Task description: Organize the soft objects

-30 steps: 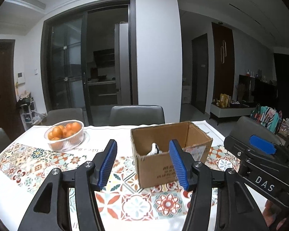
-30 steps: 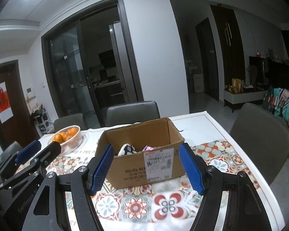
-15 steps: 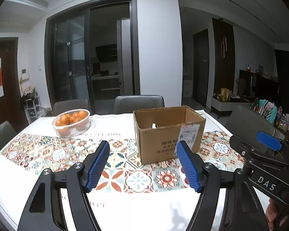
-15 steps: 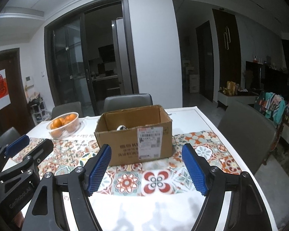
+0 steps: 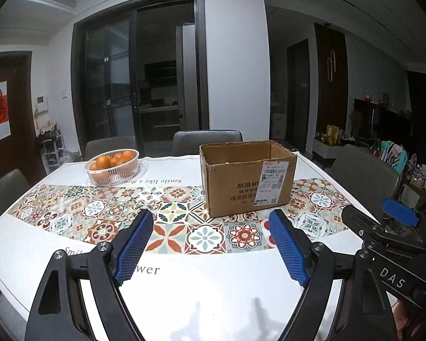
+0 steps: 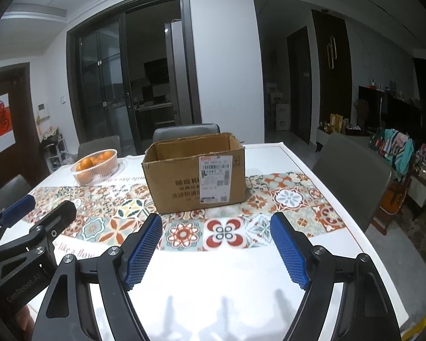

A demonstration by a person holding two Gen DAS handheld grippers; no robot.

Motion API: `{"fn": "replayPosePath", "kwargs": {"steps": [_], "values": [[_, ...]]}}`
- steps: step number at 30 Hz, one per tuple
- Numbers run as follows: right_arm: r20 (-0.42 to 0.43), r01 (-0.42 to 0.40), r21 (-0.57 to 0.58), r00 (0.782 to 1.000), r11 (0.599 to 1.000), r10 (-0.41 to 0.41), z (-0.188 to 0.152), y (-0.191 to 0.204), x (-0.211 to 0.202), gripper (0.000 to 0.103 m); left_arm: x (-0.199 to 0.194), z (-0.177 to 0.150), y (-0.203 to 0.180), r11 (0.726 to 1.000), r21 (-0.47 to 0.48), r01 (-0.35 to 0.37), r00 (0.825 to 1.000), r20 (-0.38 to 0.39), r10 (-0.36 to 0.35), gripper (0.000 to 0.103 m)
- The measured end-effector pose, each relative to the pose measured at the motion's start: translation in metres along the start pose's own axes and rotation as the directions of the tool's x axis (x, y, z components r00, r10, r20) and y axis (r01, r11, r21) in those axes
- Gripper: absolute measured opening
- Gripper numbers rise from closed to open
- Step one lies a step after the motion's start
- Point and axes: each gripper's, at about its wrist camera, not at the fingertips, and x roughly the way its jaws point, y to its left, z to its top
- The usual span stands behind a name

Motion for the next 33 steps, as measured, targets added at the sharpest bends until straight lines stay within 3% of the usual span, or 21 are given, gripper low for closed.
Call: {"fn": "replayPosePath", "kwargs": {"steps": [13, 33], "values": [[0.029, 0.027, 0.007, 0.999, 1.000, -0.027, -0.012, -0.001, -0.029, 0.082, -0.025, -0.008, 0.001, 1.000, 0.014, 0.020, 0.999, 0.040, -0.020, 0.095], [0.039, 0.041, 0.003, 0.998, 0.999, -0.041, -0.015, -0.002, -0.042, 0.082, -0.031, -0.011, -0.001, 0.999, 0.019, 0.026, 0.998, 0.051, -0.026, 0.098]]}}
